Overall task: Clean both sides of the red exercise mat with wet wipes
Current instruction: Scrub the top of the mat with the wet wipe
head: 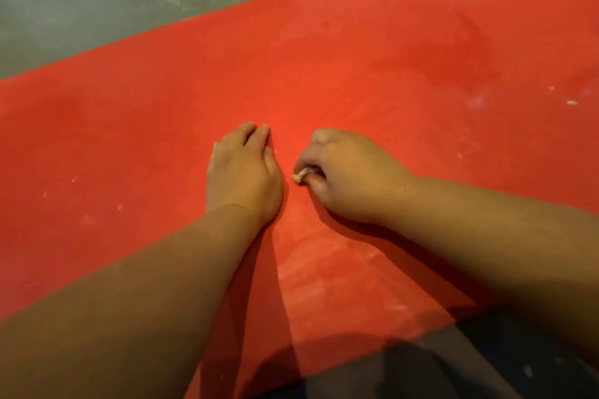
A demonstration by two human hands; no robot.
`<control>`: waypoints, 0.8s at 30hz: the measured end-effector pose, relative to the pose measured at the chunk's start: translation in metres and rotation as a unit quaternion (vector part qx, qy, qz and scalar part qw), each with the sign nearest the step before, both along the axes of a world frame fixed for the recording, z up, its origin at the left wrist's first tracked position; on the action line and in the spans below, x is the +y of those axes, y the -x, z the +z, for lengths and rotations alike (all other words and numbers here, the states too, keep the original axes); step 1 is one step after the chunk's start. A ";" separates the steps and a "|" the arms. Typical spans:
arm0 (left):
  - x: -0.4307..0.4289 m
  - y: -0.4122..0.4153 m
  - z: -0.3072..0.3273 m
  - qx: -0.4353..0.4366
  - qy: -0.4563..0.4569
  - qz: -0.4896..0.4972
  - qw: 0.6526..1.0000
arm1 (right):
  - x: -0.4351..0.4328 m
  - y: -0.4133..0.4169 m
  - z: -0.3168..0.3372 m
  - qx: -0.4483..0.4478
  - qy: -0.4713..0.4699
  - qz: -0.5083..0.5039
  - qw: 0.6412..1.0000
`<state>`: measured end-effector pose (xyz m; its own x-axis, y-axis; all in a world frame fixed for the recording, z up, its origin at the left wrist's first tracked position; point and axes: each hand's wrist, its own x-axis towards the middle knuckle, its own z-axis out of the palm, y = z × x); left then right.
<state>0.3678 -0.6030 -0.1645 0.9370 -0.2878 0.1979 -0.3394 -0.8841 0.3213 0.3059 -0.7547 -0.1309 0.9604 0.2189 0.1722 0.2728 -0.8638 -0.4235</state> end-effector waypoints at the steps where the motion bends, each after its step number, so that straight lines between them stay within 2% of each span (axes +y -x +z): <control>1: 0.000 0.000 0.000 0.001 -0.002 0.002 1.000 | -0.003 0.003 0.000 0.004 0.004 0.014 1.000; 3: 0.000 0.002 0.002 0.002 -0.006 0.000 1.000 | -0.027 -0.005 -0.002 0.004 0.054 -0.032 0.998; 6: 0.001 0.005 0.003 0.013 -0.037 -0.012 0.999 | -0.087 -0.009 0.000 0.015 0.096 -0.231 0.968; 7: 0.001 0.005 0.004 0.012 -0.055 -0.019 0.998 | -0.095 -0.003 0.002 0.024 0.103 -0.267 0.958; 9: 0.002 0.004 0.007 0.029 -0.099 -0.033 0.994 | -0.077 0.018 0.006 0.038 0.130 -0.220 0.966; 12: 0.004 0.010 0.012 0.096 -0.159 -0.049 0.981 | -0.013 0.070 0.013 0.042 0.102 -0.014 0.994; 14: 0.006 0.024 0.019 0.127 -0.187 -0.059 0.972 | 0.007 0.096 0.023 0.083 0.091 0.107 0.987; 15: 0.006 0.034 0.023 0.135 -0.197 -0.068 0.969 | -0.001 0.097 0.026 0.098 0.094 0.115 0.984; 16: 0.006 0.046 0.027 0.144 -0.205 -0.077 0.965 | -0.018 0.095 0.025 0.105 0.101 0.081 0.986; 18: 0.007 0.067 0.034 0.171 -0.218 -0.095 0.956 | -0.061 0.092 0.025 0.107 0.119 -0.050 0.986; 20: 0.009 0.082 0.042 0.192 -0.231 -0.107 0.948 | -0.094 0.095 0.028 0.108 0.124 -0.166 0.972; 22: 0.007 0.089 0.051 0.206 -0.251 -0.121 0.938 | -0.098 0.098 0.032 0.140 0.131 -0.184 0.964; 24: -0.001 0.092 0.062 0.212 -0.292 -0.138 0.922 | -0.082 0.101 0.035 0.173 0.108 -0.159 0.966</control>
